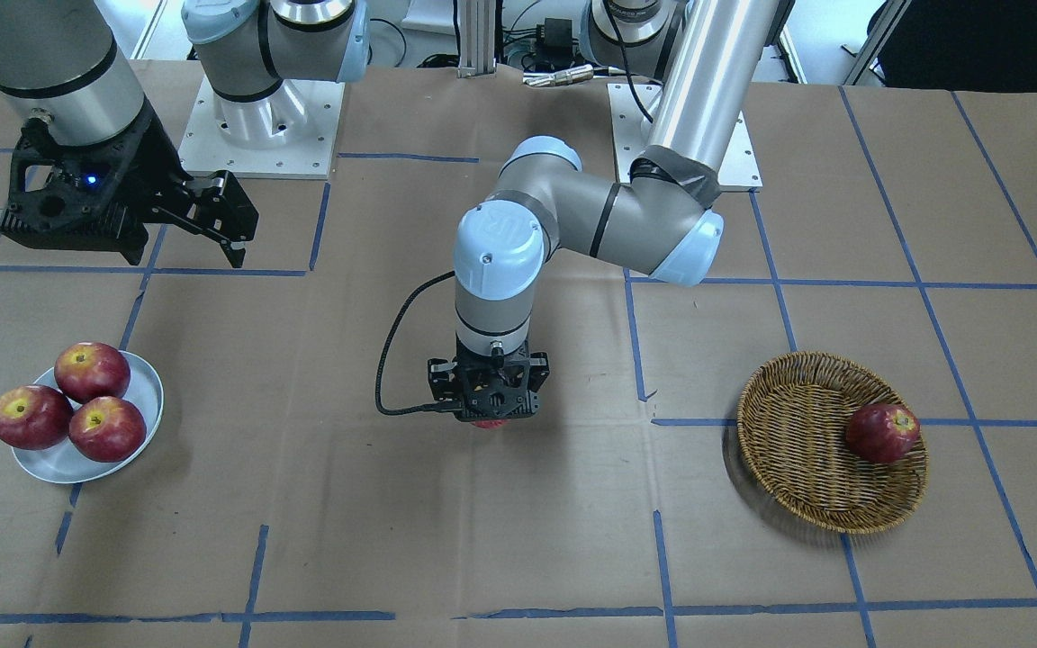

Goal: Transfer apple from basket to plate
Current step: 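Lift the apple with the left gripper and set it on the table center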

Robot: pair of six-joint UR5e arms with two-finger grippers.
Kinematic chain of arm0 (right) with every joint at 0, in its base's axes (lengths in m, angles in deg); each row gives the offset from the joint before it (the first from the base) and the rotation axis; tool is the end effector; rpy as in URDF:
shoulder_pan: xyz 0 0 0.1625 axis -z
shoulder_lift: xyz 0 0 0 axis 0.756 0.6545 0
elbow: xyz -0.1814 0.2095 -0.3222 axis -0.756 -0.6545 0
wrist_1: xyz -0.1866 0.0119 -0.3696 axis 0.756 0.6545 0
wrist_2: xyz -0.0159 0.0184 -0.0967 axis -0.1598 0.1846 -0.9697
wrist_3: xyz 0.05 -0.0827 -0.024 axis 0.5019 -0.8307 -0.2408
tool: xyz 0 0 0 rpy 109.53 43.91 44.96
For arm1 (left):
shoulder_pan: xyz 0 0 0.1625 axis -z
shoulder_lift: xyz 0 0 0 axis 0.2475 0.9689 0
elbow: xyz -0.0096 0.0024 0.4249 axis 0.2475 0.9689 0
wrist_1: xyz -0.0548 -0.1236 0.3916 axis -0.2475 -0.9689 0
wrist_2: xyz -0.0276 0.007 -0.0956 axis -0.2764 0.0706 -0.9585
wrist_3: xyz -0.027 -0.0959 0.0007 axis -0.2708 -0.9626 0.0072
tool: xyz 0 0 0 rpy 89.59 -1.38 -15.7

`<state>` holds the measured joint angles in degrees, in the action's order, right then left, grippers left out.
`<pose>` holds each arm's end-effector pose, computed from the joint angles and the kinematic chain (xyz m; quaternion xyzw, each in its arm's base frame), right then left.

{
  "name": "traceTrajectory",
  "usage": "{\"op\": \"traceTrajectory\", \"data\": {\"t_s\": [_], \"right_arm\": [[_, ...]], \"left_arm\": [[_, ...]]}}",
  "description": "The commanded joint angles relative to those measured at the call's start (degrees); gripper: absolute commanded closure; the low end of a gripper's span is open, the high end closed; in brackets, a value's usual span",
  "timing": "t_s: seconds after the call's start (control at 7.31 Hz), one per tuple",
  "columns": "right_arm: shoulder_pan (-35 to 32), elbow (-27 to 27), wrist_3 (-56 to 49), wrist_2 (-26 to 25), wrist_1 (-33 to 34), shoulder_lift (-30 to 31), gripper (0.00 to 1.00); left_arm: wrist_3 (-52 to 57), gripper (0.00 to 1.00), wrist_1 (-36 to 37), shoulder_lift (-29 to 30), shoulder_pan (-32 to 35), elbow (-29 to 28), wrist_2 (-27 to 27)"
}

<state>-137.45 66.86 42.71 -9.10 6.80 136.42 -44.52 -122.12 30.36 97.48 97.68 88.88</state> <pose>0.1189 -0.5177 0.4820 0.0099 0.9999 -0.0043 0.0030 -0.3588 -0.5391 0.2167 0.0416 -0.9987 0.0272 0.0091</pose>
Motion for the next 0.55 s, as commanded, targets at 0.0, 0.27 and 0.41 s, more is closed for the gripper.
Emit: {"op": "traceTrajectory", "data": {"t_s": [0.0, 0.27, 0.41], "right_arm": [[0.00, 0.04, 0.00, 0.17, 0.09, 0.42, 0.00], [0.00, 0.39, 0.00, 0.18, 0.09, 0.34, 0.00], [0.00, 0.39, 0.00, 0.00, 0.26, 0.33, 0.00]], "left_arm": [[-1.29, 0.40, 0.39, 2.26, 1.65, -0.80, -0.15], [-1.11, 0.40, 0.39, 2.44, 1.65, -0.71, -0.15], [-0.76, 0.40, 0.39, 2.35, 1.57, -0.28, -0.06]]}}
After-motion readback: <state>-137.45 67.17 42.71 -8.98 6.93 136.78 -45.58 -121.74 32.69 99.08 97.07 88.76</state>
